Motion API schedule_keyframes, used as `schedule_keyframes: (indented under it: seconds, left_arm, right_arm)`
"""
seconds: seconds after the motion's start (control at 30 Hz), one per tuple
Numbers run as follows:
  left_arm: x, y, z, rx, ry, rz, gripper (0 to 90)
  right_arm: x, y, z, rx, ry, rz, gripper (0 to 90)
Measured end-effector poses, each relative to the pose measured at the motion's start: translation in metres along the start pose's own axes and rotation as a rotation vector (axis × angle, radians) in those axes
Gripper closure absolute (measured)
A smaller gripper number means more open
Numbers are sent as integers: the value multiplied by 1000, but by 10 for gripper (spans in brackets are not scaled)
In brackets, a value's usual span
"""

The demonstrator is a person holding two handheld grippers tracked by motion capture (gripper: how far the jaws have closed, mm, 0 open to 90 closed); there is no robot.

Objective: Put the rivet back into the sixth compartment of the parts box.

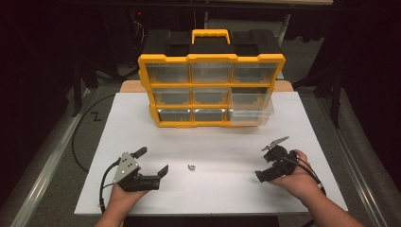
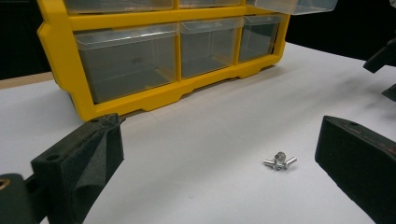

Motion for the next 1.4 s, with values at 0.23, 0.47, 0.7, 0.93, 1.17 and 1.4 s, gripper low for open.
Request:
schedule_keyframes:
  seconds: [0.23,0.47,0.7,0.93,1.17,1.4]
  left_arm:
    - [0,0,-1,-8,5,-1,15]
    - [-1,-1,-1,-17,8,6,11]
    - [-1,-1,-1,-28,18,6,4]
    - [-2,-2,-2,-33,15,12,4]
    - [-2,-2,-2,-36,20,14,4]
    - [-2,-2,-2,-34,19,15,4]
  right_arm:
    - [-2,2,-5,-26,-60,-72,51]
    - [-6,0,-11,-64,-132,-120,51]
    - [-14,1,-22,-95,-197,-115,52]
    - [-25,3,-36,-119,-262,-109,51]
    - [-35,5,-46,-144,-300,-90,42]
    - [-45,8,-57,-164,-334,-78,42]
Point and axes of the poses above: each handheld gripper's, and its own axes: y roughly forward along the jaws, x roughly out of its underside, z roughly to its right, the point moved 4 cm from there along y, roughly forward along the jaws, and after that the axes turned 11 degrees about z, right-handed, at the moved point
